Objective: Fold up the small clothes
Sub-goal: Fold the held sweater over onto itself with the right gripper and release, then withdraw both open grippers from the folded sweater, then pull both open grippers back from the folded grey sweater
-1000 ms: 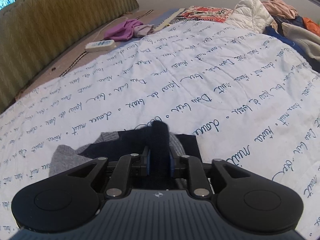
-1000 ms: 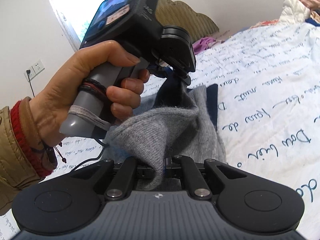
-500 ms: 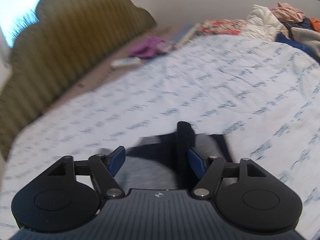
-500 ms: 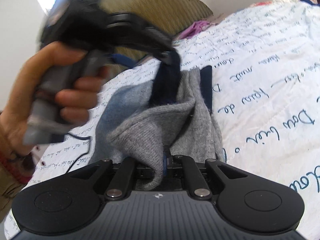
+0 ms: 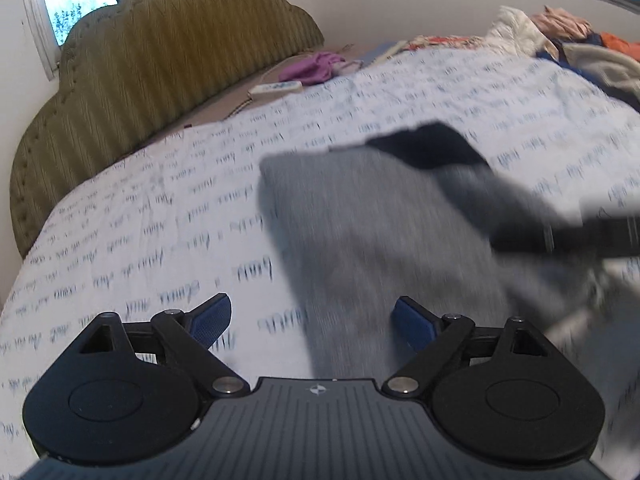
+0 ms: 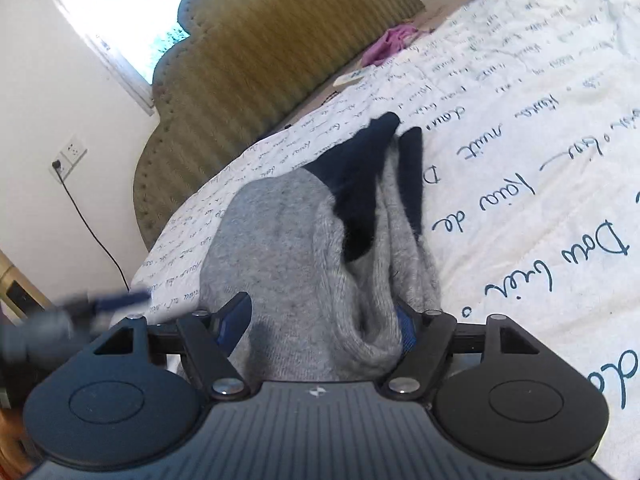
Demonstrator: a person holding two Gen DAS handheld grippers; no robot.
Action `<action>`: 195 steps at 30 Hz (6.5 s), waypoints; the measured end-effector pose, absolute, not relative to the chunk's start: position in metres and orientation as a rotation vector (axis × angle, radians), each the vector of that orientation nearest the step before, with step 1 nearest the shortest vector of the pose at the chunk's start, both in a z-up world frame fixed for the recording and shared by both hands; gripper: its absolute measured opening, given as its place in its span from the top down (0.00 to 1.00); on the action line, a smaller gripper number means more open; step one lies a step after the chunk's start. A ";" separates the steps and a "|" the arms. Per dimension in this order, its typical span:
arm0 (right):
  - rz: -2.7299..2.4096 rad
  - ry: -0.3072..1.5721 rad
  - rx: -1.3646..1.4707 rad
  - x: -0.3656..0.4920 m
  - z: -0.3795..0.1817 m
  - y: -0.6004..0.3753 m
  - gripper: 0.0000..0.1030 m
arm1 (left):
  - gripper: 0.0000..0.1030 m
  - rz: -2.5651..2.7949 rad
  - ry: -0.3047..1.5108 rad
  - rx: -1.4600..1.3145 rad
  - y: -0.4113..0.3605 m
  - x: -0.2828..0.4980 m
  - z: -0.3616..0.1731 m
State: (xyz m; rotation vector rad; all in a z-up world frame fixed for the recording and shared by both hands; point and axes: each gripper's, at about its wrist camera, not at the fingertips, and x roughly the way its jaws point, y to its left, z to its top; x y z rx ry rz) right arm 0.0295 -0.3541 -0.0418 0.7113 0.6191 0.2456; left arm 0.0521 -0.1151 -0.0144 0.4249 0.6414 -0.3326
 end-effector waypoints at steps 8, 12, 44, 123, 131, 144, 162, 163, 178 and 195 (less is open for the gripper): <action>0.209 0.671 0.850 0.042 -0.061 -0.371 0.87 | 0.10 -0.319 0.681 0.383 -0.093 0.046 -0.029; 0.226 0.707 0.832 0.041 -0.065 -0.368 0.90 | 0.10 -0.322 0.659 0.367 -0.091 0.051 -0.013; 0.088 0.657 0.486 0.149 -0.017 -0.397 0.43 | 0.10 -0.320 0.714 0.250 -0.129 0.119 -0.006; 0.075 0.686 0.317 0.081 -0.009 -0.341 0.18 | 0.12 -0.243 0.728 0.211 -0.126 0.127 0.004; 0.077 0.708 0.330 0.052 -0.015 -0.329 0.16 | 0.11 -0.225 0.771 0.180 -0.115 0.098 -0.007; 0.087 0.734 0.328 0.019 -0.018 -0.310 0.13 | 0.08 -0.195 0.800 0.142 -0.092 0.061 -0.020; 0.088 0.751 0.301 -0.018 -0.022 -0.291 0.06 | 0.08 -0.169 0.809 0.133 -0.073 0.021 -0.026; 0.090 0.755 0.302 -0.020 -0.023 -0.290 0.06 | 0.08 -0.167 0.811 0.130 -0.072 0.019 -0.027; 0.081 0.754 0.245 -0.040 -0.026 -0.280 0.06 | 0.05 -0.137 0.808 0.119 -0.059 0.002 -0.032; 0.052 0.738 0.177 -0.054 -0.029 -0.276 0.06 | 0.00 -0.116 0.784 0.109 -0.053 -0.012 -0.039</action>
